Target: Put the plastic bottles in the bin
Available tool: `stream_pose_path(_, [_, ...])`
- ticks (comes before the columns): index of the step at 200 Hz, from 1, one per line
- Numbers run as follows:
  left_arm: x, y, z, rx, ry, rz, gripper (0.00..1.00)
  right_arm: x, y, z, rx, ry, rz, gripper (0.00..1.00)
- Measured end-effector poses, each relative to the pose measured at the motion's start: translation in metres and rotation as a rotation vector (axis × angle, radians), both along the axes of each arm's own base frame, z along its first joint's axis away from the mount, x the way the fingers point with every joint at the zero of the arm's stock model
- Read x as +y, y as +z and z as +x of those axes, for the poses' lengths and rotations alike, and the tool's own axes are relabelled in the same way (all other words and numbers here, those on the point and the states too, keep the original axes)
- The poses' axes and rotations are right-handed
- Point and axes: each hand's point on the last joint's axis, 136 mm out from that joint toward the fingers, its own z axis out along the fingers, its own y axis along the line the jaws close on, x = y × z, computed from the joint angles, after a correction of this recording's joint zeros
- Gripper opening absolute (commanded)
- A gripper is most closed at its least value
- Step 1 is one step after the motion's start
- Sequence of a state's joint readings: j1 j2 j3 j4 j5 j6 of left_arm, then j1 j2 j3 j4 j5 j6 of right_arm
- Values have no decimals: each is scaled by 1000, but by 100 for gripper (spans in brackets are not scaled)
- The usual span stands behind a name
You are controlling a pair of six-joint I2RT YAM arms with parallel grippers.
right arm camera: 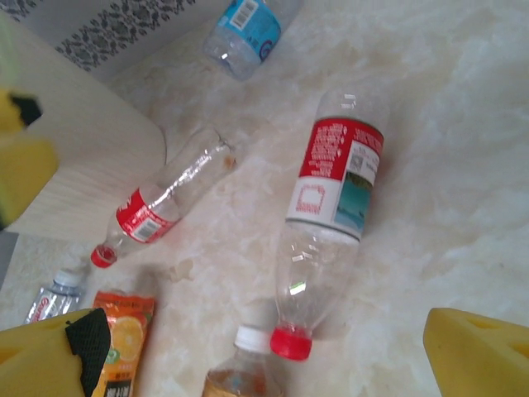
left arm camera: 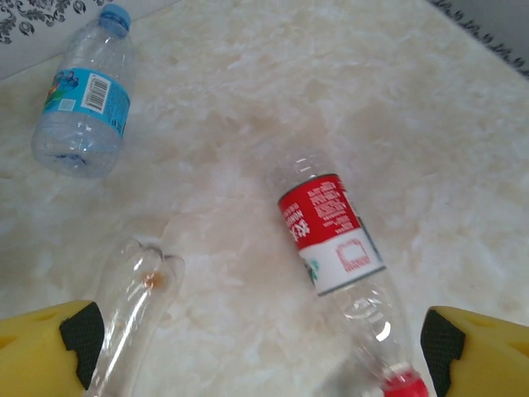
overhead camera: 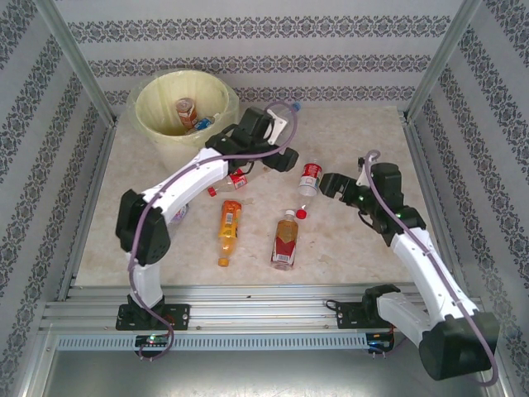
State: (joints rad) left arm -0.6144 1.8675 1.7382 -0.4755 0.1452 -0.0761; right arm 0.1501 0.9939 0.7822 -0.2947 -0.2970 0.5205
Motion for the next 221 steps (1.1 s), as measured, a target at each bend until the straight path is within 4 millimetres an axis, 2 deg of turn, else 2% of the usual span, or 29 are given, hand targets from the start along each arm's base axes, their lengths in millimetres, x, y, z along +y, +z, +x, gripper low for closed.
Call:
stream_pose_path(48, [20,31,-57,-24,-56,-67,100,6,13,52,7,-25,22,95])
stream_pose_path(65, [25,52,-79,-48,-92,-112,100,8,9,75,39,-52,27,96])
stream_pose_path(93, [32,93,-103,-111,-125,-180,100,17,-6,115,101,-92,37,95])
stream_pose_path(113, [37,107,-116,-124,-144,-201,100,29,-18,142,141,-107,53,95])
stream_pose_path(140, [41,104,-126,-118,-166,-200,100,47,-36,175,185,-121,89,94])
stream_pose_path(172, [49,72,-139,-75,-175,-165,100,68,-54,212,226,-145,137,93])
stream_pose_path(188, [50,63,-139,-64,-174,-158,100,77,-60,230,238,-157,156,92])
stream_pose_path(221, [51,59,-139,-64,-171,-151,100,94,-71,259,263,-186,194,90])
